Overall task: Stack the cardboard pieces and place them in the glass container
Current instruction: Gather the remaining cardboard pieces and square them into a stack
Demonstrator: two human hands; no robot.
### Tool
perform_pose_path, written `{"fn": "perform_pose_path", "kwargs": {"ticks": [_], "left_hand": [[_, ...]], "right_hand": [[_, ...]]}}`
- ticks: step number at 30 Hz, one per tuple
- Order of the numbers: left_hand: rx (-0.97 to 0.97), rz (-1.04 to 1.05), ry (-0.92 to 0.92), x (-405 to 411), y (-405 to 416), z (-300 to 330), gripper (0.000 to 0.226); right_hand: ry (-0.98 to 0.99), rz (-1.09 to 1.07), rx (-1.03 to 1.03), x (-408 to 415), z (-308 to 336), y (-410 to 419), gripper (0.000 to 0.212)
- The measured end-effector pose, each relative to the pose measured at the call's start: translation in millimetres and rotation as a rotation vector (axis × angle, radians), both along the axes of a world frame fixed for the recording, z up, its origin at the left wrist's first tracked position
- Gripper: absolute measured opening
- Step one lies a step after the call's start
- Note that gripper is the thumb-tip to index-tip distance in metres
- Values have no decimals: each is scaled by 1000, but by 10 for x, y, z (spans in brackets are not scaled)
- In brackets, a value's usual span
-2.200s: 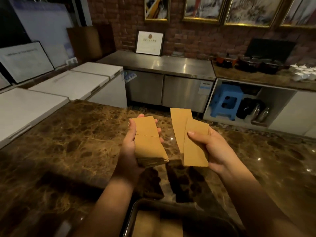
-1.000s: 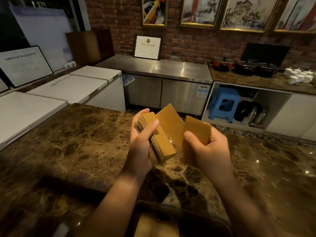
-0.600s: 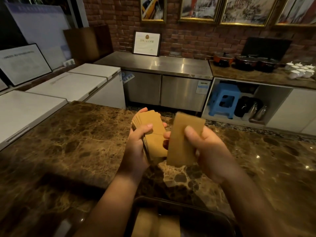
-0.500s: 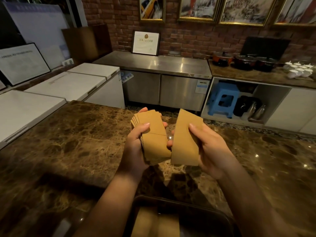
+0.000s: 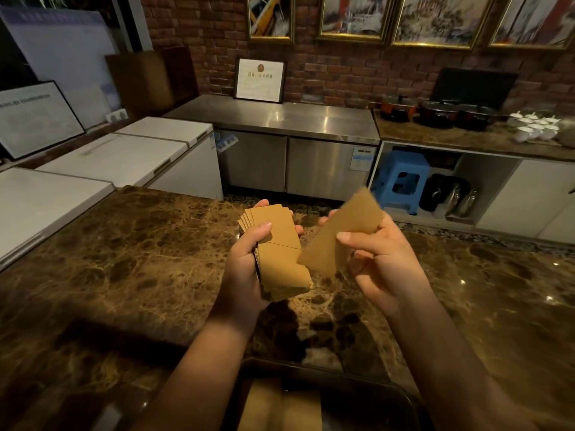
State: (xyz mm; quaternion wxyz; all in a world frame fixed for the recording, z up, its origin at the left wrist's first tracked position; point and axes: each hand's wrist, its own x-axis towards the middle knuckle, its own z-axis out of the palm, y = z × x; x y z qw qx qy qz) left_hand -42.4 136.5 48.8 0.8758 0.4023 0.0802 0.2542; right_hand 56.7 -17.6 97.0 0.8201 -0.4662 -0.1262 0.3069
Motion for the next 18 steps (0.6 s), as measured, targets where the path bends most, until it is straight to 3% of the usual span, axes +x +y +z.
{"fn": "perform_pose_path", "kwargs": {"ticks": [3,6,9,13,16,18], "left_hand": [[-58,-25,1,29,-19,55,53],[-107,-96,18,103,-60,45,46],[-77,-97,29,124,-89,35,47],[-45,-160,46,128,-59,36,58],[48,-128,222,131,-75,37,61],[37,-130,201,117,-66,-12,62]], "right_hand": [[161,-37,297,-2,6,9,54],[187,-35,338,-54,14,74,51],[160,-14,283,-57,25,147,61],[149,95,117,11,-10,169,37],[44,112,-75,76,1,160,34],[7,140,-163,123,41,131,34]]}}
